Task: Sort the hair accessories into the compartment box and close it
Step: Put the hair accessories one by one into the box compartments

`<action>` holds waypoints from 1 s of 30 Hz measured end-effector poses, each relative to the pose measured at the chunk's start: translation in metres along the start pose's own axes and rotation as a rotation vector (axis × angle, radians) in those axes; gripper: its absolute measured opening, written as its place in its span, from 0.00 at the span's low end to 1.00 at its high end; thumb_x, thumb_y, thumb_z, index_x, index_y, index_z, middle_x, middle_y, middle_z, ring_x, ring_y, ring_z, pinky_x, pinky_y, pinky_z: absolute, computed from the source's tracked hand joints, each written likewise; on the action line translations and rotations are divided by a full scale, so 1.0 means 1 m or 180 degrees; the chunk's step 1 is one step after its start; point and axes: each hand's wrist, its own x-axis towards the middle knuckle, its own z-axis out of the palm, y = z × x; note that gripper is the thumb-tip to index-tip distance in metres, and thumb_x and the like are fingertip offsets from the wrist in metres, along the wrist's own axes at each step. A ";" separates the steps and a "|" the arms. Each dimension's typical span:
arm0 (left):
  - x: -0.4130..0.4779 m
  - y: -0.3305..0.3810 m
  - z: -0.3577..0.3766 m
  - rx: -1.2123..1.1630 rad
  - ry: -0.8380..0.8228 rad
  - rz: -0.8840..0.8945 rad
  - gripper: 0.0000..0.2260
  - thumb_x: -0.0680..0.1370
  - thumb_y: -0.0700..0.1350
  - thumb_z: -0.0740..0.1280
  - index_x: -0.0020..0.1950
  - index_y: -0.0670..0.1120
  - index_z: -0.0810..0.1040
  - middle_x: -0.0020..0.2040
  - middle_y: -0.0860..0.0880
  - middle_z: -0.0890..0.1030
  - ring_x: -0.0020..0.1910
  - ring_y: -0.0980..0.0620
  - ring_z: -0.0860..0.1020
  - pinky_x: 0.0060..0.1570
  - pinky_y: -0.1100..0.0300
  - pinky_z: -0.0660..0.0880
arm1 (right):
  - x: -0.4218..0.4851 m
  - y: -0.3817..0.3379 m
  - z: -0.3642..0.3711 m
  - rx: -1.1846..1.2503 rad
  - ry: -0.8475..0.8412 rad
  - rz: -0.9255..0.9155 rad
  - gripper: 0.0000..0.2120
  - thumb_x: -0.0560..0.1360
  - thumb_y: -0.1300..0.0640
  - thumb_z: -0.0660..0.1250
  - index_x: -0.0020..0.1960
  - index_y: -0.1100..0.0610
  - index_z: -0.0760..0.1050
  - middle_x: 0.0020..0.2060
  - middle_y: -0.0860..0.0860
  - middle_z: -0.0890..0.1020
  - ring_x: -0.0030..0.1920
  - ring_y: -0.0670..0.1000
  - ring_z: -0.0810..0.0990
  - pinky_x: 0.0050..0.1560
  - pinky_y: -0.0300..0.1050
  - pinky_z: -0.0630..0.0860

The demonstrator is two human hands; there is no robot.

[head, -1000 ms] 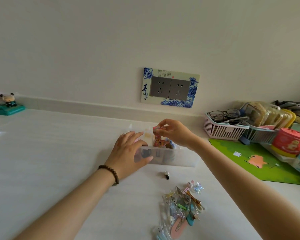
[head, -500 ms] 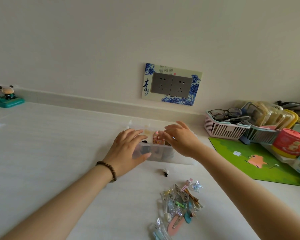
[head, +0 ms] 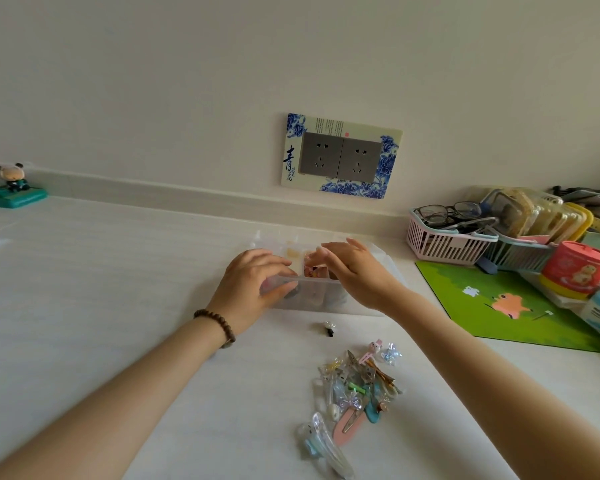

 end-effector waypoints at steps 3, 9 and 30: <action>0.000 0.000 0.000 -0.0106 0.0073 0.0034 0.31 0.70 0.70 0.52 0.50 0.49 0.81 0.53 0.52 0.81 0.55 0.52 0.73 0.58 0.56 0.68 | -0.025 -0.019 -0.006 0.0240 0.0741 -0.0265 0.19 0.77 0.43 0.55 0.51 0.53 0.80 0.51 0.46 0.82 0.53 0.42 0.76 0.58 0.36 0.68; 0.000 -0.003 0.001 -0.0095 0.0073 0.0056 0.22 0.72 0.64 0.58 0.48 0.50 0.82 0.52 0.52 0.81 0.52 0.51 0.74 0.57 0.53 0.69 | -0.065 -0.023 0.000 0.0333 -0.0211 0.0269 0.10 0.73 0.50 0.67 0.52 0.51 0.81 0.48 0.46 0.84 0.46 0.42 0.81 0.51 0.37 0.78; -0.004 0.008 0.000 0.0229 0.0243 0.0112 0.21 0.75 0.58 0.55 0.61 0.49 0.75 0.61 0.49 0.76 0.64 0.51 0.68 0.67 0.52 0.61 | -0.070 -0.019 0.011 0.1077 -0.0259 0.0467 0.11 0.69 0.54 0.73 0.51 0.52 0.81 0.46 0.42 0.83 0.46 0.42 0.80 0.49 0.33 0.76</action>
